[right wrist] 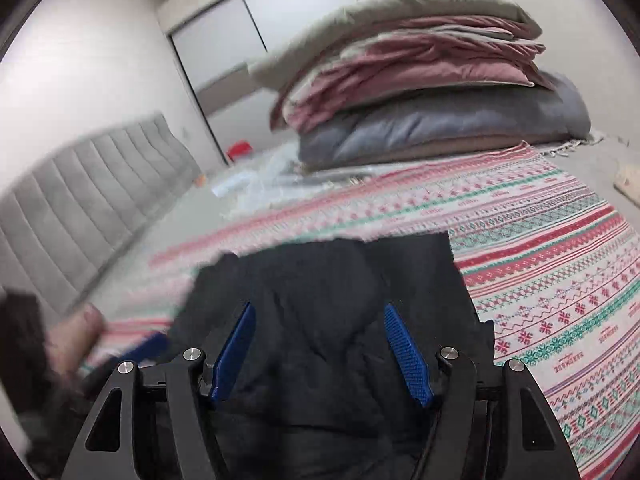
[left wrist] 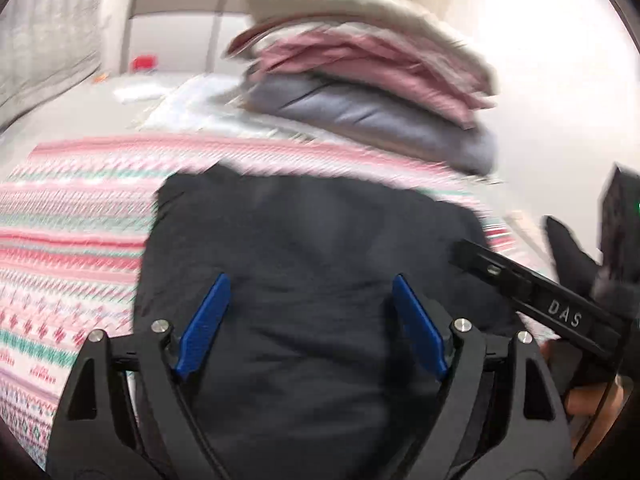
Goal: Fold large clothes
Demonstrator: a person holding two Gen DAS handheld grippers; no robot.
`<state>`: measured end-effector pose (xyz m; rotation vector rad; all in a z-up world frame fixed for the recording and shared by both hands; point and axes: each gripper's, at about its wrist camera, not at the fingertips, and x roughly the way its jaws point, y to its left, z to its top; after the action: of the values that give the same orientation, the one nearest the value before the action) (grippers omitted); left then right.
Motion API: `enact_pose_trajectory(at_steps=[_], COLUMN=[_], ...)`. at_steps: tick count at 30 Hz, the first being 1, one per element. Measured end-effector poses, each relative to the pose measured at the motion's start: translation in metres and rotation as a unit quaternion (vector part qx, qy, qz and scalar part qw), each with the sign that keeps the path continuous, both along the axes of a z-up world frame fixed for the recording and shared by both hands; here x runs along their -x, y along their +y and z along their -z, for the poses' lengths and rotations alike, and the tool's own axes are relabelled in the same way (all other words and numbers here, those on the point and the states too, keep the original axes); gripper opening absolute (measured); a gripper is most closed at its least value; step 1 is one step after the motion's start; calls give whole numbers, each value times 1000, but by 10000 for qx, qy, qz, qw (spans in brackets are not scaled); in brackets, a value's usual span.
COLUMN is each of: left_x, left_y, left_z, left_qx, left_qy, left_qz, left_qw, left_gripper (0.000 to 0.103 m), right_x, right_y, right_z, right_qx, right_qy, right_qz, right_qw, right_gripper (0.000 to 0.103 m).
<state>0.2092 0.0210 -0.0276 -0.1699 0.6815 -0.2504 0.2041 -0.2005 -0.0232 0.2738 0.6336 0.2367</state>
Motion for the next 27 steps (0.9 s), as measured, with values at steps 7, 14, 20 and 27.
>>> enact_pose_trajectory(at_steps=[7,14,20,27], left_x=[-2,12,10,7], left_y=[48,98,107,103], left_z=[14,19,57,110], left_qx=[87,1521,2373,3958], left_qy=[480,1324,2268,2657], left_qz=[-402,-94,106,438], left_qw=[9980,9794,9445,8780], left_gripper=[93,95,98,100], right_x=[-21,9,18,10], right_y=[-63,-126,-126,-108], right_z=[60,54,56,126], right_qx=[-290,-1632,-2066,-3010], right_qy=[998,1383,1719,2724], right_qz=[953,588,-75,-427], right_qw=[9900,9751,9632,9129], right_gripper=[70,79,86,92])
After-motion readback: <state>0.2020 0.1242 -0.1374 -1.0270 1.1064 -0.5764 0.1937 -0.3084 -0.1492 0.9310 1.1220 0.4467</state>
